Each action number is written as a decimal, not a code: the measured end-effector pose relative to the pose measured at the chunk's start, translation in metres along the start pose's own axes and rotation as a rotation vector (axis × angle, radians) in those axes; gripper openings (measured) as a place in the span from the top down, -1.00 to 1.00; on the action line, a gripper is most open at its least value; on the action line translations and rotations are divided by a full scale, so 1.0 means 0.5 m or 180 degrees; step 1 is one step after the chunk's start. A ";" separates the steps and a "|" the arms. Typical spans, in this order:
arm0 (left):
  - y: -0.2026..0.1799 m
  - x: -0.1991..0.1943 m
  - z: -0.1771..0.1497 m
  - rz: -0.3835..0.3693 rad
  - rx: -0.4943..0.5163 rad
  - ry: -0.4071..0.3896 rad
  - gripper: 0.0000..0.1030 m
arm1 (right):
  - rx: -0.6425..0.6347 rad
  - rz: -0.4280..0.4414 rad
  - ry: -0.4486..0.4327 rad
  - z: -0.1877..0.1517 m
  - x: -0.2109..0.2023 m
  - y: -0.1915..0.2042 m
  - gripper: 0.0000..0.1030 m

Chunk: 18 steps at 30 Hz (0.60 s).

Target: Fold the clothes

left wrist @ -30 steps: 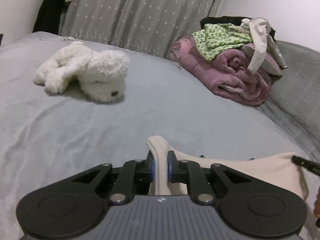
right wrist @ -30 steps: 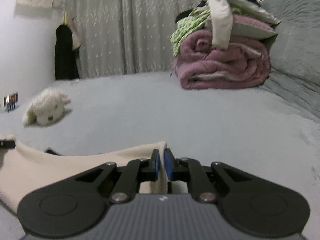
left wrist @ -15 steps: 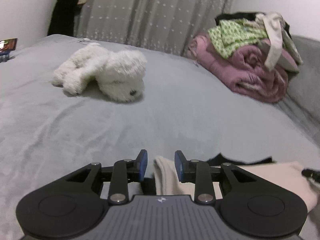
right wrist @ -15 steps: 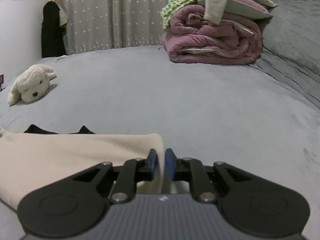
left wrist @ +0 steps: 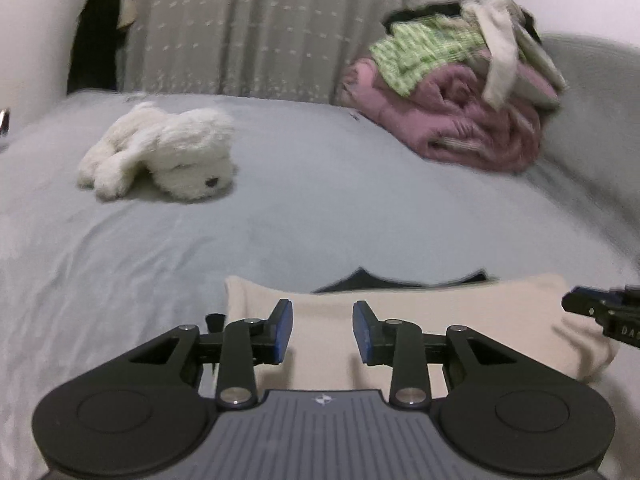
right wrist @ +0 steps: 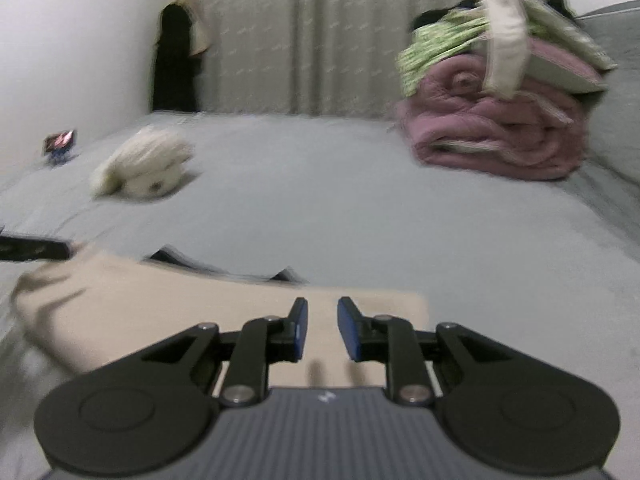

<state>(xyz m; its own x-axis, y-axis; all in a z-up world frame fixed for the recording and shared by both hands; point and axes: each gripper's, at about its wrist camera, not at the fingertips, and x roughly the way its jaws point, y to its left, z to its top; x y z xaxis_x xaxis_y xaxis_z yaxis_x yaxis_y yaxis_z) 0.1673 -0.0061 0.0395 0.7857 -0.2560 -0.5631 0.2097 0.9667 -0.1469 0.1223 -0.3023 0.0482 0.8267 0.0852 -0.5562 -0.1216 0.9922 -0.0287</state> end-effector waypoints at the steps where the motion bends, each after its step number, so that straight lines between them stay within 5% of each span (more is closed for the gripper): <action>1: -0.002 0.009 -0.006 0.0055 0.0046 0.0028 0.37 | -0.0060 0.0022 0.0099 -0.009 0.009 0.011 0.63; 5: 0.035 0.033 -0.020 0.0224 -0.0029 0.0086 0.38 | -0.0181 0.0035 0.0503 -0.046 0.047 0.033 0.63; 18: 0.060 -0.008 -0.024 0.0384 -0.0348 0.0045 0.39 | -0.0078 -0.0011 0.0501 -0.063 0.038 0.032 0.63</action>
<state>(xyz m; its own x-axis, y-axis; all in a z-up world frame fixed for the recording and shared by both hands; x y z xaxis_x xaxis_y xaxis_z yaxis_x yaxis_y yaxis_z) 0.1634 0.0241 0.0275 0.7930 -0.1387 -0.5933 0.0490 0.9851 -0.1647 0.1188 -0.2877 0.0108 0.7311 0.0647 -0.6792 -0.1339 0.9897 -0.0499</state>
